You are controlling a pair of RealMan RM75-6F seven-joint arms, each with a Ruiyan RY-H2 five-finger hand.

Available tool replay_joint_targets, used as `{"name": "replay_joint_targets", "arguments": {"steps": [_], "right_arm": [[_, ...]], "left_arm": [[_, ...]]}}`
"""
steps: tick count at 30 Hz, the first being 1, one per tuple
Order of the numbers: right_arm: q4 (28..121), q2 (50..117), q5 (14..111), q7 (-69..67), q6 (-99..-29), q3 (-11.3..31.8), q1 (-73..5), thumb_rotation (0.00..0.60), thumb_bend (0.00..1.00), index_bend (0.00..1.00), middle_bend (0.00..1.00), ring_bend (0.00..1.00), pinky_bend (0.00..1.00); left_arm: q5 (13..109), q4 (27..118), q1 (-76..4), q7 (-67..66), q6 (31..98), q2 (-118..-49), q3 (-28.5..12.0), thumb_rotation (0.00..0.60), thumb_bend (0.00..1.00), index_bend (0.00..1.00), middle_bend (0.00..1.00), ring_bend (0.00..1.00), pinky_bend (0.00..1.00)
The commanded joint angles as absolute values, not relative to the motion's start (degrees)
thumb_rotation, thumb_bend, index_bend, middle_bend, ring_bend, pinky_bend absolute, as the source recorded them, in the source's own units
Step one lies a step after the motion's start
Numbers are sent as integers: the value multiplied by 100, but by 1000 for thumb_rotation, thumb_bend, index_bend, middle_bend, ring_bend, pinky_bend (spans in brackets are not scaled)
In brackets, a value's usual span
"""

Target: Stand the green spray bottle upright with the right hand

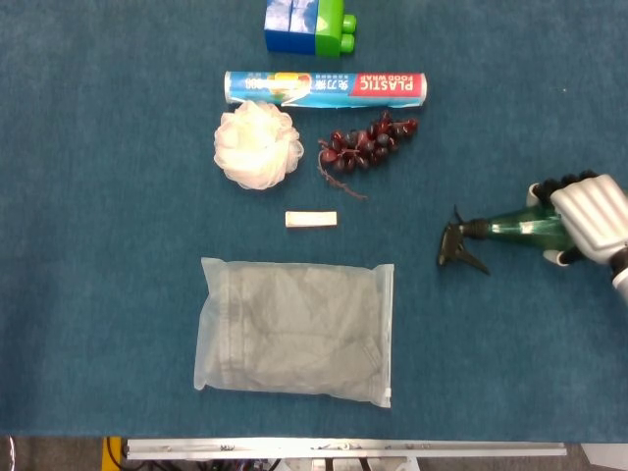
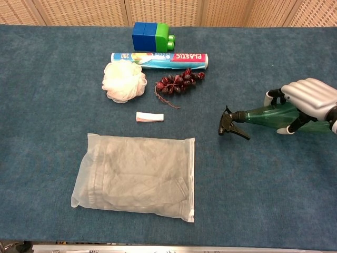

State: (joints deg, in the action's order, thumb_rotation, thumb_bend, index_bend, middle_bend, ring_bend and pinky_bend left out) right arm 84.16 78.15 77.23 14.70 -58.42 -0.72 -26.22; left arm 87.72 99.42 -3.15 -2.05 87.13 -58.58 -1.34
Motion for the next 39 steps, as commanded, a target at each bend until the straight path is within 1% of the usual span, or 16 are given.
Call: {"name": "replay_joint_targets", "arguments": {"steps": [1,9,14,17,21,29,35,39], "right_arm": [[8193,7944,8302,316,-6390,-17,-2438,600,165,496,610,467,448],[7896,8260,9147,-1397,-7409,13,-2258,600,165,502,610,467,451],[7845,8505,9435,-2305,-8012,83,-2153,600,165,503,610,467,452],[7624,8715,9570,-2816,-8314,82,-2088,600,163,503,610,468,454],[7178,9185,9456,-3633,-8713,173,-1903,600,163,510,617,468,455],[6171,10009,9148,-4942,-9203,399,-1612,600,168,535,635,486,455],[5422,10539,8940,-5723,-9483,627,-1472,600,182,543,641,491,455],[5032,10781,8813,-6113,-9506,731,-1421,600,183,543,641,491,459]], "left_arm": [[8770,9945,-317,-205,8705,-5858,-133,600,601,314,568,541,960],[8761,9944,-321,-215,8697,-5864,-136,600,601,314,568,541,960],[8813,9967,-316,-203,8723,-5853,-126,600,601,314,568,541,960],[8815,9969,-311,-212,8728,-5854,-122,600,601,314,568,541,960],[8821,9973,-309,-211,8731,-5852,-120,600,602,314,568,541,960],[8804,9965,-312,-214,8715,-5851,-121,600,601,314,568,541,960],[8806,9960,-316,-238,8693,-5865,-108,600,601,314,568,541,960],[8790,9955,-330,-245,8666,-5869,-114,600,601,314,568,541,960]]}}
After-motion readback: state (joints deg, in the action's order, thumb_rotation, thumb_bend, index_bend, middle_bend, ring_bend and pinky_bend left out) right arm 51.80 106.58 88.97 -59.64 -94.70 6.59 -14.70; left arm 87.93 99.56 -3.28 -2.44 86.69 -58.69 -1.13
